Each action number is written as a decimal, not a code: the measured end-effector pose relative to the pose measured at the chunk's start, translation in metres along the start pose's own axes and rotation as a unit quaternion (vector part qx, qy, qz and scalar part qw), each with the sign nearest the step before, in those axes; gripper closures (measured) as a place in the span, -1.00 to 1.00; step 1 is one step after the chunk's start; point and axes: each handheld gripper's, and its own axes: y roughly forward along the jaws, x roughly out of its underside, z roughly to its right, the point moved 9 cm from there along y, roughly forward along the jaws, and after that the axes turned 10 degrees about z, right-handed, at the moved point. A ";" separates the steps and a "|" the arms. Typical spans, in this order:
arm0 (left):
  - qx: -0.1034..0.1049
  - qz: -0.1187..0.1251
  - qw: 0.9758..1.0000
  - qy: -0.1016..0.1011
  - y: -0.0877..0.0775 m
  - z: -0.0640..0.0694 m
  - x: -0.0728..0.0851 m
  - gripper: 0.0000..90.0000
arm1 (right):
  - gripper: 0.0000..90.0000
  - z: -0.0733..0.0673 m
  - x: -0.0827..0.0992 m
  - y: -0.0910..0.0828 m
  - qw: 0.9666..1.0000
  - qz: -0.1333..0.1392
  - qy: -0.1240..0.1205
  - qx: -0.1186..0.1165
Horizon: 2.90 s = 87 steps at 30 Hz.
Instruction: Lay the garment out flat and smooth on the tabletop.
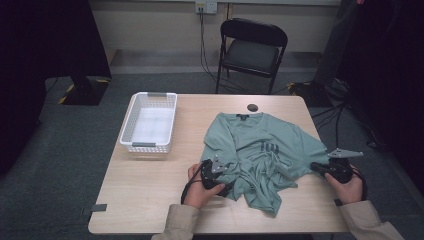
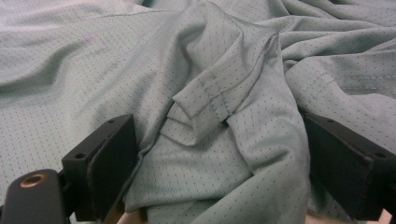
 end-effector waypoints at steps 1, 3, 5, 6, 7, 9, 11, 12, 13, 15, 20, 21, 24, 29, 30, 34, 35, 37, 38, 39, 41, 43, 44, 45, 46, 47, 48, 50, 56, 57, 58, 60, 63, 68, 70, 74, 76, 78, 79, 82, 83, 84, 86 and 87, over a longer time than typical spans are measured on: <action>0.000 0.000 1.000 0.000 0.000 0.000 0.000 -0.74 | 0.84 0.003 0.001 -0.002 1.000 0.000 0.001 0.007; 0.000 0.000 1.000 0.000 0.000 0.000 0.000 -0.74 | 0.56 0.007 0.002 -0.004 1.000 0.004 0.009 0.015; 0.000 -0.001 1.000 0.000 0.000 0.000 0.000 -0.74 | 0.33 0.006 0.000 -0.007 1.000 0.015 0.012 0.016; 0.001 0.000 1.000 0.000 0.000 0.000 0.000 -0.74 | 0.15 0.001 -0.003 -0.008 1.000 0.027 0.010 0.006; 0.001 0.000 1.000 0.000 0.000 0.000 0.000 -0.74 | -0.07 -0.005 -0.006 -0.009 0.999 0.032 0.004 0.004; 0.001 -0.001 1.000 0.001 0.000 0.000 0.000 -0.74 | -0.31 -0.019 -0.010 -0.010 0.999 0.039 -0.006 -0.005; 0.000 0.000 1.000 0.000 0.000 0.000 0.000 -0.75 | -0.41 -0.039 -0.012 -0.010 0.999 0.038 -0.004 -0.037; 0.000 0.000 1.000 0.001 0.000 0.000 0.000 -0.75 | -0.50 -0.049 -0.012 -0.009 0.998 0.037 -0.005 -0.046; 0.000 0.000 1.000 0.000 0.000 0.000 0.000 -0.75 | -0.57 -0.059 -0.011 -0.008 0.998 0.034 -0.011 -0.055; 0.000 0.000 1.000 0.001 0.000 0.000 0.000 -0.75 | -0.69 -0.080 -0.008 -0.006 0.996 0.024 -0.027 -0.076; -0.001 0.000 1.000 -0.002 0.000 0.000 0.000 -0.75 | -0.73 -0.106 0.008 0.003 0.993 -0.009 -0.059 -0.100; -0.002 -0.001 1.000 -0.001 0.000 0.000 0.000 -0.75 | -0.74 -0.107 0.009 0.004 0.993 -0.008 -0.070 -0.096; -0.007 -0.007 1.000 -0.006 -0.002 0.001 -0.002 -0.72 | -0.76 -0.107 0.010 0.004 0.992 -0.010 -0.077 -0.102; 0.000 0.001 1.000 -0.029 -0.016 0.003 -0.009 -0.70 | -0.77 -0.104 0.010 0.004 0.992 0.002 -0.075 -0.103; 0.000 0.001 1.000 -0.029 -0.016 0.003 -0.009 -0.70 | -0.77 -0.104 0.011 0.004 0.992 0.002 -0.075 -0.102; -0.019 0.019 0.999 -0.042 -0.037 -0.008 -0.012 -0.71 | -0.77 -0.104 0.011 0.004 0.992 0.002 -0.076 -0.102; -0.022 0.022 0.999 -0.044 -0.039 -0.010 -0.011 -0.71 | -0.77 -0.104 0.011 0.004 0.992 0.002 -0.076 -0.102; -0.028 0.024 0.998 -0.051 -0.042 -0.014 -0.010 -0.70 | -0.77 -0.104 0.011 0.004 0.992 0.002 -0.076 -0.102; -0.031 0.024 0.998 -0.053 -0.043 -0.016 -0.009 -0.69 | -0.77 -0.104 0.011 0.004 0.992 0.002 -0.076 -0.102; -0.032 0.026 0.997 -0.057 -0.043 -0.017 -0.009 -0.68 | -0.77 -0.104 0.011 0.004 0.992 0.002 -0.076 -0.102; -0.032 0.028 0.997 -0.061 -0.044 -0.020 -0.009 -0.65 | -0.77 -0.104 0.011 0.004 0.992 0.002 -0.076 -0.101; -0.041 0.033 0.996 -0.065 -0.046 -0.024 -0.009 -0.59 | -0.77 -0.104 0.011 0.004 0.992 0.002 -0.076 -0.101; -0.045 0.034 0.996 -0.070 -0.047 -0.026 -0.008 -0.56 | -0.77 -0.104 0.011 0.004 0.992 0.002 -0.076 -0.101; -0.047 0.036 0.995 -0.075 -0.047 -0.027 -0.007 -0.49 | -0.77 -0.104 0.011 0.004 0.992 0.002 -0.076 -0.101; -0.051 0.033 0.995 -0.079 -0.047 -0.029 -0.005 -0.44 | -0.77 -0.104 0.011 0.004 0.992 0.002 -0.076 -0.101; -0.055 0.030 0.995 -0.078 -0.047 -0.031 -0.004 -0.42 | -0.77 -0.104 0.011 0.004 0.992 0.002 -0.076 -0.101; -0.060 0.030 0.995 -0.080 -0.047 -0.034 -0.002 -0.42 | -0.77 -0.104 0.011 0.004 0.992 0.002 -0.076 -0.101; -0.070 0.028 0.993 -0.086 -0.047 -0.038 0.001 -0.35 | -0.77 -0.104 0.011 0.004 0.992 0.002 -0.076 -0.101; -0.106 0.027 0.989 -0.099 -0.051 -0.054 0.008 -0.21 | -0.77 -0.104 0.011 0.004 0.992 0.003 -0.075 -0.100; -0.109 0.026 0.989 -0.099 -0.051 -0.056 0.009 -0.19 | -0.77 -0.104 0.011 0.004 0.992 0.002 -0.075 -0.100; -0.111 0.025 0.989 -0.099 -0.051 -0.057 0.011 -0.17 | -0.77 -0.104 0.011 0.004 0.992 0.002 -0.075 -0.100; -0.113 0.021 0.989 -0.095 -0.050 -0.060 0.012 -0.16 | -0.77 -0.104 0.011 0.004 0.992 0.003 -0.075 -0.100; -0.119 0.019 0.988 -0.096 -0.049 -0.063 0.014 -0.12 | -0.77 -0.104 0.011 0.004 0.992 0.002 -0.075 -0.099; -0.138 0.011 0.986 -0.095 -0.051 -0.070 0.016 0.10 | -0.77 -0.104 0.011 0.004 0.992 0.003 -0.074 -0.098; -0.138 0.011 0.986 -0.096 -0.050 -0.070 0.017 0.15 | -0.77 -0.104 0.011 0.004 0.992 0.003 -0.074 -0.098; -0.135 0.004 0.986 -0.093 -0.047 -0.068 0.018 0.21 | -0.77 -0.104 0.011 0.004 0.992 0.003 -0.074 -0.098; -0.138 0.000 0.986 -0.097 -0.046 -0.069 0.020 0.23 | -0.77 -0.104 0.011 0.004 0.992 0.003 -0.074 -0.098; -0.129 -0.002 0.986 -0.102 -0.044 -0.068 0.022 0.31 | -0.77 -0.104 0.011 0.004 0.992 0.003 -0.074 -0.098; -0.128 -0.003 0.986 -0.104 -0.044 -0.067 0.022 0.35 | -0.77 -0.104 0.011 0.004 0.992 0.003 -0.074 -0.098; -0.121 -0.004 0.987 -0.108 -0.042 -0.064 0.021 0.48 | -0.77 -0.104 0.011 0.004 0.992 0.003 -0.074 -0.098; -0.116 -0.005 0.988 -0.103 -0.042 -0.063 0.021 0.52 | -0.77 -0.104 0.011 0.004 0.992 0.003 -0.074 -0.098; -0.109 -0.006 0.989 -0.102 -0.042 -0.061 0.020 0.63 | -0.77 -0.104 0.011 0.004 0.992 0.003 -0.074 -0.098; -0.104 -0.011 0.990 -0.100 -0.040 -0.058 0.018 0.81 | -0.77 -0.104 0.011 0.004 0.992 0.003 -0.074 -0.098; -0.101 -0.014 0.990 -0.098 -0.039 -0.057 0.017 0.85 | -0.77 -0.104 0.011 0.004 0.992 0.003 -0.074 -0.098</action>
